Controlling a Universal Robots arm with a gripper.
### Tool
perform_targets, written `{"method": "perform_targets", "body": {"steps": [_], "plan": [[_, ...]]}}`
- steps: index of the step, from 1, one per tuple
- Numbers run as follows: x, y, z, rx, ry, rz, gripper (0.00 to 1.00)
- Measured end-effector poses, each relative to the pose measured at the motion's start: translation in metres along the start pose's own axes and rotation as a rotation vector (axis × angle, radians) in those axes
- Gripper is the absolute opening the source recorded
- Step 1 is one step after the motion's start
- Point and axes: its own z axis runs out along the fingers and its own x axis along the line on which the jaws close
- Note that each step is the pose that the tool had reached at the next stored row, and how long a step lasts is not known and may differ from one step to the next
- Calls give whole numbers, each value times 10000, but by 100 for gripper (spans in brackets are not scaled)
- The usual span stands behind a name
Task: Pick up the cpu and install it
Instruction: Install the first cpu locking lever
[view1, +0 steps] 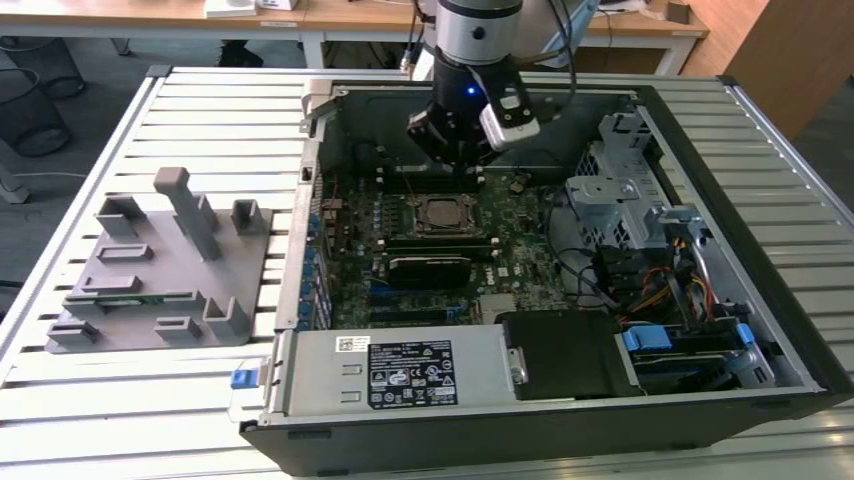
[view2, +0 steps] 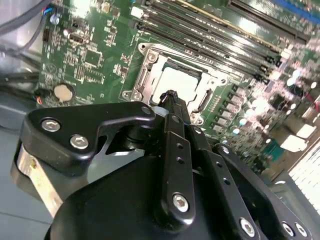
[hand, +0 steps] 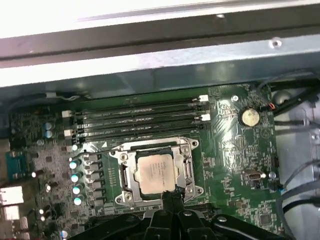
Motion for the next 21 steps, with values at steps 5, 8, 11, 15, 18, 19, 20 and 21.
{"method": "perform_targets", "body": {"steps": [5,8,11,15,18,19,20,21], "plan": [[0,0,2,-14,-11,-903,11],[0,0,4,-237,1,-1176,11],[1,0,3,-467,27,-1186,11],[91,-12,3,-465,27,-1191,11],[173,-21,7,-363,18,-1152,11],[198,-24,8,-330,17,-1132,11],[223,-27,9,-314,17,-1121,11],[251,-31,9,-310,16,-1116,11]]}}
